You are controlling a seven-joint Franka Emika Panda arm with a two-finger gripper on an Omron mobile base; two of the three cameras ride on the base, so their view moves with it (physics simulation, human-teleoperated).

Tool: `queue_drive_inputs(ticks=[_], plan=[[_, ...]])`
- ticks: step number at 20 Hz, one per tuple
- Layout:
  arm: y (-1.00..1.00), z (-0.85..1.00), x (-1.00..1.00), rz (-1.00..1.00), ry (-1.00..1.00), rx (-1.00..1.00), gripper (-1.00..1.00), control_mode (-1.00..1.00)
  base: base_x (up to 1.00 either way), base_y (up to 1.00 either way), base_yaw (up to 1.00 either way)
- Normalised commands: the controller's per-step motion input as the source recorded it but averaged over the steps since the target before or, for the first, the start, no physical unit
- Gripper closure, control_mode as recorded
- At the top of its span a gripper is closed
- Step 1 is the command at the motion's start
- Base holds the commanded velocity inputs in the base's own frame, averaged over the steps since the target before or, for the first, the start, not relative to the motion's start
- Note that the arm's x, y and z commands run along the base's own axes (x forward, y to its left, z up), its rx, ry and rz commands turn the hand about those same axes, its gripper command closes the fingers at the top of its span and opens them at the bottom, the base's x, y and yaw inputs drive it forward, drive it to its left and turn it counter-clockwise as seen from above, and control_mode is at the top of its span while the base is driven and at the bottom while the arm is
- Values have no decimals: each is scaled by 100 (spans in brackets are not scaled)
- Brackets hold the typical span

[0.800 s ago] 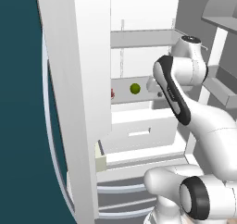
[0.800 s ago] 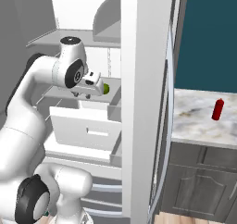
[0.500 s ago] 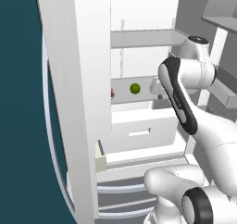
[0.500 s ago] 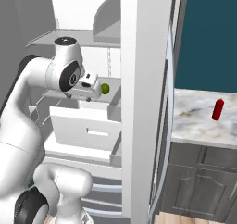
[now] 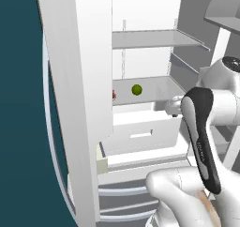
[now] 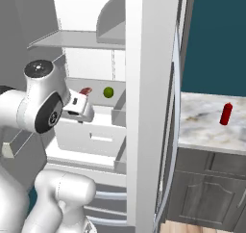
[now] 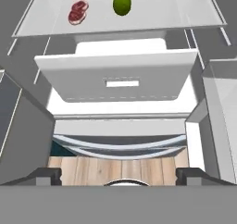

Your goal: Place the ketchup and ketchup from the counter to the top shelf of the fridge. If the existing items in the fridge are on the top shelf, move them to other shelves.

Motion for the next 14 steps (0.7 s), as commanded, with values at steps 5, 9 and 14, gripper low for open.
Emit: queue_drive_inputs(ticks=[5,9,14], plan=[[15,22,-98,-1,-4,0,-100,-100,0,0,0],[21,19,-67,-1,0,0,-100,-100,0,0,0],[2,0,-4,0,0,0,-100,-100,0,0,0]])
